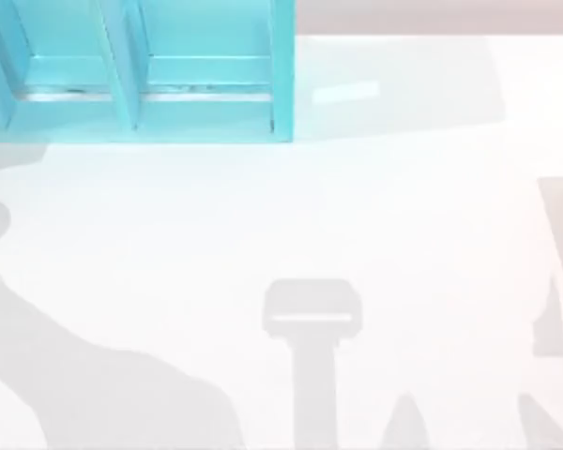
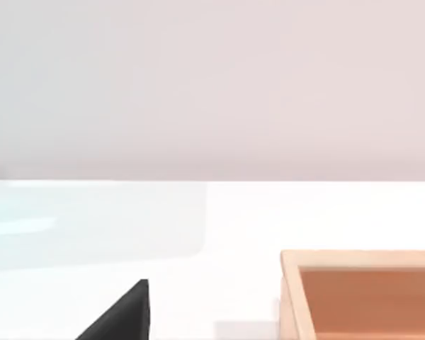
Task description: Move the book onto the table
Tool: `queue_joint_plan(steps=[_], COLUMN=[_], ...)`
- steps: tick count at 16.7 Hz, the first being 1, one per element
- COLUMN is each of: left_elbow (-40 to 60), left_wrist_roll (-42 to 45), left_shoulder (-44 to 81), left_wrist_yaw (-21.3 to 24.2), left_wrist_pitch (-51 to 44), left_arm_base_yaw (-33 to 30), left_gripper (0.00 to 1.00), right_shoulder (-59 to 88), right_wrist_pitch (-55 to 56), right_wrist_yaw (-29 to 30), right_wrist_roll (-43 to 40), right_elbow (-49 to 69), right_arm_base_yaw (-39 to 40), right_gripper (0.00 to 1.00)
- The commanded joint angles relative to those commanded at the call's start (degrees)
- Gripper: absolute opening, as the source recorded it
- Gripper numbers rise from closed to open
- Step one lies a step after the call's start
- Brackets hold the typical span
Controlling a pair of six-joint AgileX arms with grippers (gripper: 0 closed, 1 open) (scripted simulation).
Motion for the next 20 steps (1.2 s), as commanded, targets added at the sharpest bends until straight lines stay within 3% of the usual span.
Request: queue_joint_plan(steps=[12, 20], left_elbow=[0.0, 0.0], left_wrist_roll=[0.0, 0.0], left_shoulder=[0.0, 0.0], left_wrist_yaw=[0.0, 0.0], left_wrist_pitch=[0.0, 0.0], left_arm_base_yaw=[0.0, 0.0], left_gripper=[0.02, 0.00], right_shoulder=[0.0, 0.0], right_wrist_pitch=[0.0, 0.0], right_wrist_yaw=[0.0, 0.0], right_wrist_roll=[0.0, 0.0], right_elbow=[0.0, 0.0], right_arm_base_yaw=[0.0, 0.0], right_gripper=[1.00, 1.00])
